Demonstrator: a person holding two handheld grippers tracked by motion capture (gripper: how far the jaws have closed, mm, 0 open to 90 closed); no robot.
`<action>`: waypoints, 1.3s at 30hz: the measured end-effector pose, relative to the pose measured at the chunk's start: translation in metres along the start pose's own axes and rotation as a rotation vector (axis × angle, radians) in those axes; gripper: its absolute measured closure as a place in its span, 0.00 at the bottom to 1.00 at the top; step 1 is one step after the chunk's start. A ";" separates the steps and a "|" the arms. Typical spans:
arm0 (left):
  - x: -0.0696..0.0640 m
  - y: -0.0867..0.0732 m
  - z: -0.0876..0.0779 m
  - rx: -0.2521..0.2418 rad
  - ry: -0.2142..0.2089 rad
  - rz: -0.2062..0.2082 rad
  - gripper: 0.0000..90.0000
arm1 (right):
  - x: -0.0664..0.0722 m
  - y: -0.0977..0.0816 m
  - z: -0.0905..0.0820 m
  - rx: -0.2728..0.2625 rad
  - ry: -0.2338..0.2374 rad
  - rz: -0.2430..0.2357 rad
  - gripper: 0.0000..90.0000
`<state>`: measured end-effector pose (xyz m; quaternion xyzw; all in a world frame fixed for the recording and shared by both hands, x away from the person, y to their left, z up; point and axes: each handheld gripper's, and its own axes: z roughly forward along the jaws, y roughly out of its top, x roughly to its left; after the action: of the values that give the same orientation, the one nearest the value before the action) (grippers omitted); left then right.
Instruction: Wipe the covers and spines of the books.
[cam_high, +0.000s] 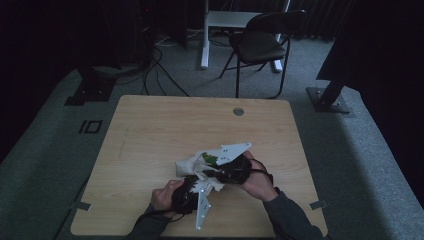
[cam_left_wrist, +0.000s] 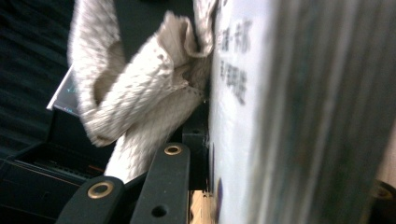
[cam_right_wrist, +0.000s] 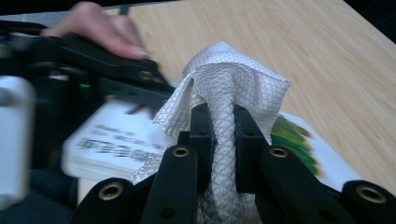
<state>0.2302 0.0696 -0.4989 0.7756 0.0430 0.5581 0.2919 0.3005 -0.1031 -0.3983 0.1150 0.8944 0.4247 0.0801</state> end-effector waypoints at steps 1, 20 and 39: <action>0.000 0.000 0.000 0.002 0.002 0.001 0.87 | 0.003 0.001 -0.001 -0.001 0.009 -0.005 0.91; -0.001 0.000 0.000 0.010 0.009 0.002 0.87 | 0.014 0.006 -0.004 -0.013 0.108 -0.033 0.91; -0.002 0.004 -0.002 -0.001 0.024 0.029 0.87 | -0.016 0.009 0.007 0.017 0.030 0.012 0.91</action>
<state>0.2262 0.0663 -0.4984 0.7690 0.0351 0.5716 0.2839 0.3192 -0.0969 -0.3947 0.1147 0.8984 0.4192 0.0631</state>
